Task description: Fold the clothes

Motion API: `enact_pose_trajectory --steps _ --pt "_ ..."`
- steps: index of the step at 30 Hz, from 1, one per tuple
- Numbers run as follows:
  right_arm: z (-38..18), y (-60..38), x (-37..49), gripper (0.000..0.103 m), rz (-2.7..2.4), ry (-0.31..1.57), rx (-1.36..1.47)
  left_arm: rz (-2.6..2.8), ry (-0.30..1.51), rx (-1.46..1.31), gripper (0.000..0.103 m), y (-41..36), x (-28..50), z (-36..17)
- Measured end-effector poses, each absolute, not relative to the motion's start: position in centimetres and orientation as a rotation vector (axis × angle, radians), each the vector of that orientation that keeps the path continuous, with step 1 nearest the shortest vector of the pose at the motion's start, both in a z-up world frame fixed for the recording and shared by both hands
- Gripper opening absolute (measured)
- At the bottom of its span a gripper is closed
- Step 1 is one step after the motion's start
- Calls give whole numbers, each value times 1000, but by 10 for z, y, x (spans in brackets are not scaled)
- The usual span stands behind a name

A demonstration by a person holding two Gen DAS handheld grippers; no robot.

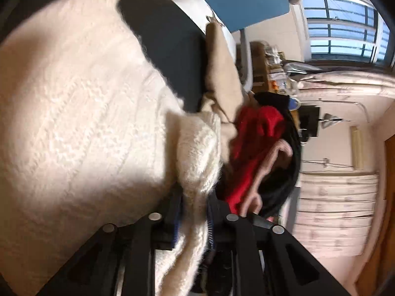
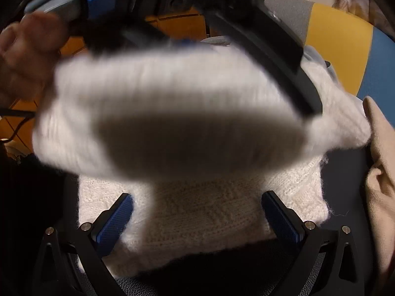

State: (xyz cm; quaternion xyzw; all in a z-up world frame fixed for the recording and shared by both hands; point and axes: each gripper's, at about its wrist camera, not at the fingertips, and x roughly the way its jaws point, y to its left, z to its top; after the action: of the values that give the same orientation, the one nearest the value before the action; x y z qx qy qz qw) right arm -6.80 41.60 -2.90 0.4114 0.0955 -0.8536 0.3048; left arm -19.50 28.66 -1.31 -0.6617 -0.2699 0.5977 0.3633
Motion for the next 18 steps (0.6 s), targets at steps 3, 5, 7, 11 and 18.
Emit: enact_pose_trajectory --steps 3,5,7,11,18 --pt "-28 417 -67 103 -2264 253 1082 1500 -707 -1696 20 289 -194 2" --pt "-27 416 -66 103 -2270 263 1079 1445 -715 -1672 20 292 -191 15" --pt "-25 415 -62 103 -2287 284 1084 1404 -698 -1638 20 296 -187 33" --pt "-17 415 -59 103 -2318 315 1117 1452 -658 -1479 20 275 -195 69" --pt "15 435 -2 103 -2368 201 1149 1917 -472 -1272 20 182 -224 73"
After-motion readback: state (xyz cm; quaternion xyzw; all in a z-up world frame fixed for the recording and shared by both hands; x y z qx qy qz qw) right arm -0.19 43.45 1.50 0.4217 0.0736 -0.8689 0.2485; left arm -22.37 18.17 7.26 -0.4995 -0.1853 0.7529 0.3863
